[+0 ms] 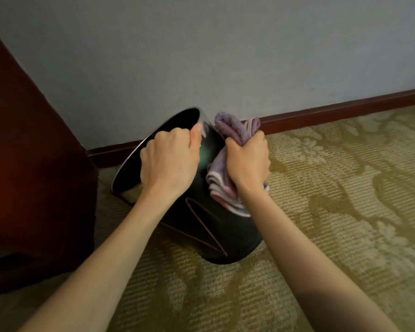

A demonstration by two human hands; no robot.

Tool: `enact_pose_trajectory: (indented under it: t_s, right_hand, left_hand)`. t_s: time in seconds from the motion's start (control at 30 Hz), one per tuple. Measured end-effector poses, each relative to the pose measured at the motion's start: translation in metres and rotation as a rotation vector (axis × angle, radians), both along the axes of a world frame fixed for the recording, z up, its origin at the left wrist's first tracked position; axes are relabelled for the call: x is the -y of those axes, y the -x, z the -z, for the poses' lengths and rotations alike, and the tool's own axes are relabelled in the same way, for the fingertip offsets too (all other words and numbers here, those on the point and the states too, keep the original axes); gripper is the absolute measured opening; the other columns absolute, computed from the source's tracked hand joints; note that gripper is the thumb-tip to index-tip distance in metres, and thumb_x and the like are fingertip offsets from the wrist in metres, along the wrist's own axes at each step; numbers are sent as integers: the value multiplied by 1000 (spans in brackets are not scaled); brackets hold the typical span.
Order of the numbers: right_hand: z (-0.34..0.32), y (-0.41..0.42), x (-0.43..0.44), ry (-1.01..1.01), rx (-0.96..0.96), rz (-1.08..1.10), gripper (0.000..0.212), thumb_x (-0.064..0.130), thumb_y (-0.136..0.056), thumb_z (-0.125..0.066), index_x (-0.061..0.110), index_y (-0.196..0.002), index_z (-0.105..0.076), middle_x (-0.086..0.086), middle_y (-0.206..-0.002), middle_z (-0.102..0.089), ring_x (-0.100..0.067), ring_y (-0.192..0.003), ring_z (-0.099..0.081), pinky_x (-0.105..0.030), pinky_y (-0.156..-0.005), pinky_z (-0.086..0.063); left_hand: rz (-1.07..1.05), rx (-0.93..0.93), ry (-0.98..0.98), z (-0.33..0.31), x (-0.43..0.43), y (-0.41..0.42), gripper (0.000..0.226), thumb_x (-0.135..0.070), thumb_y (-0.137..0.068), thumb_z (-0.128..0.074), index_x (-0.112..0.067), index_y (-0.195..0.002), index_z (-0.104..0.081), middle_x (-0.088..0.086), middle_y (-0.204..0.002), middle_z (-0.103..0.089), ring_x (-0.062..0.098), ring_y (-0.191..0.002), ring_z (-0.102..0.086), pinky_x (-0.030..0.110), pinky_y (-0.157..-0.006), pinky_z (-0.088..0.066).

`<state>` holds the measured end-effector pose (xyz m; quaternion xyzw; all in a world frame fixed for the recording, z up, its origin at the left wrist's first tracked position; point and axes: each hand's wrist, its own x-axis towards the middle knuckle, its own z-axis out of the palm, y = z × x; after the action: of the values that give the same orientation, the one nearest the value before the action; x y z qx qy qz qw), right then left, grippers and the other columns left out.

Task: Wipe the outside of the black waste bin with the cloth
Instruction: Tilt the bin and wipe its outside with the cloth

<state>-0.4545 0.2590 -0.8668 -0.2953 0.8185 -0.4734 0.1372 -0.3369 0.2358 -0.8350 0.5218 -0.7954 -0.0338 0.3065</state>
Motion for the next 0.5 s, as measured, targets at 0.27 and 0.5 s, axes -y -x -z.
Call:
enact_pose_trajectory:
  t_s: [0.27, 0.5]
  right_hand:
    - [-7, 27, 33, -122, 211, -99, 53, 34, -82, -60, 10, -128, -52, -13, -130, -58, -36, -116, -54, -35, -88, -39]
    - [-7, -4, 11, 50, 77, 30, 42, 36, -81, -57, 10, -113, -48, -9, -118, -56, -32, -109, -52, -36, -77, -34]
  left_hand:
    - [49, 4, 8, 0, -13, -8, 50, -41, -97, -28, -24, -50, -25, -6, -50, -31, 24, -52, -37, 34, -52, -26]
    - [38, 2, 16, 0, -4, -7, 51, -41, -98, -30, -20, -52, -32, 3, -53, -45, 31, -54, -44, 31, -46, -21]
